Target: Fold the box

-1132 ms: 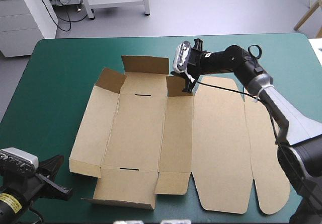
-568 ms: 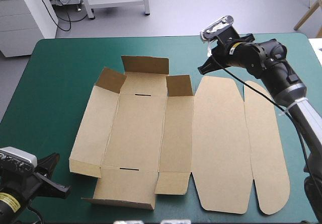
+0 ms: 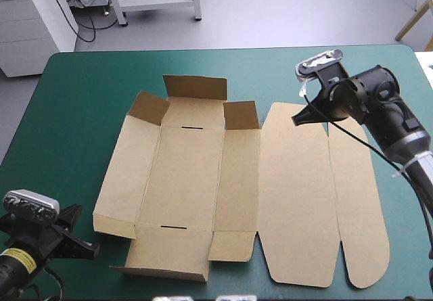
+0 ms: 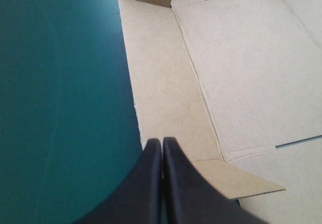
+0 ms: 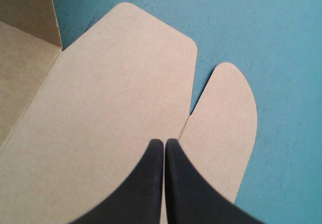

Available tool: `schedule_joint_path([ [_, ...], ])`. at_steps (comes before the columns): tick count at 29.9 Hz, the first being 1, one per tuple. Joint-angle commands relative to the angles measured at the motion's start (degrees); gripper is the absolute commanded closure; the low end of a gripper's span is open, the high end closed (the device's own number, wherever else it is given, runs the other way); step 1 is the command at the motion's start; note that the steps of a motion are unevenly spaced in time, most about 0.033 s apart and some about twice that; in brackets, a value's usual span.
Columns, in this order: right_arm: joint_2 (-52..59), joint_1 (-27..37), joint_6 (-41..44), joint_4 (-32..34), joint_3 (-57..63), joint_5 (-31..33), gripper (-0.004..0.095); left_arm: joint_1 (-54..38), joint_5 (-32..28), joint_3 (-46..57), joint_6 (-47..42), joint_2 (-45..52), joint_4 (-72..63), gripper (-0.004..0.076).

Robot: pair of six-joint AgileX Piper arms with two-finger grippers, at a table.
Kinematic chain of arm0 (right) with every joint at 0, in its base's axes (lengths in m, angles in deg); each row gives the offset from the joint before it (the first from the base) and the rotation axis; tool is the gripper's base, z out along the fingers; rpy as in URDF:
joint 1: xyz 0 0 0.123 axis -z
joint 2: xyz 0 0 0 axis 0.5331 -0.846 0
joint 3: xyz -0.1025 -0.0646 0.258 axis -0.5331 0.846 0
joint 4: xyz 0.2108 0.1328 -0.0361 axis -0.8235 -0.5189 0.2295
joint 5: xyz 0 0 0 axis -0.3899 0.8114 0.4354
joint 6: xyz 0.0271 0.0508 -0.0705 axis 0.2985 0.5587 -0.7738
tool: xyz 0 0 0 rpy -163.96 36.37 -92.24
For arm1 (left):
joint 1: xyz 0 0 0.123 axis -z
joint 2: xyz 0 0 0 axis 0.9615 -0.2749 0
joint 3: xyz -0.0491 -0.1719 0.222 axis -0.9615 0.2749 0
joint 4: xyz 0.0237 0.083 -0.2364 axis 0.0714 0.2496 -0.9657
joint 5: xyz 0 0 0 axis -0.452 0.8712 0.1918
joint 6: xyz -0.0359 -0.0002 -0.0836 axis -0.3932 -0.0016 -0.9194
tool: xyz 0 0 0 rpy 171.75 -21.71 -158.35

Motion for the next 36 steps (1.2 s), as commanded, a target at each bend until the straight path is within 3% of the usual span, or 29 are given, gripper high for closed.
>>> schedule_joint_path([
  [1, 5.8, 0.27, 0.36, 1.14, 2.72, -2.23, 0.0922, 0.41, -2.59, -1.74, -1.14, -4.15, 0.58, 0.0734],
  [17, 27.58, 0.27, 3.83, 0.68, 26.72, -3.35, 0.0922, 0.41, 5.31, -17.15, -0.87, -22.02, 2.59, 0.0734],
  [36, 41.49, 0.27, 4.84, 2.25, 34.37, -0.29, 0.0922, -1.08, 4.91, -32.73, 11.08, -45.48, -2.24, 0.0709],
])
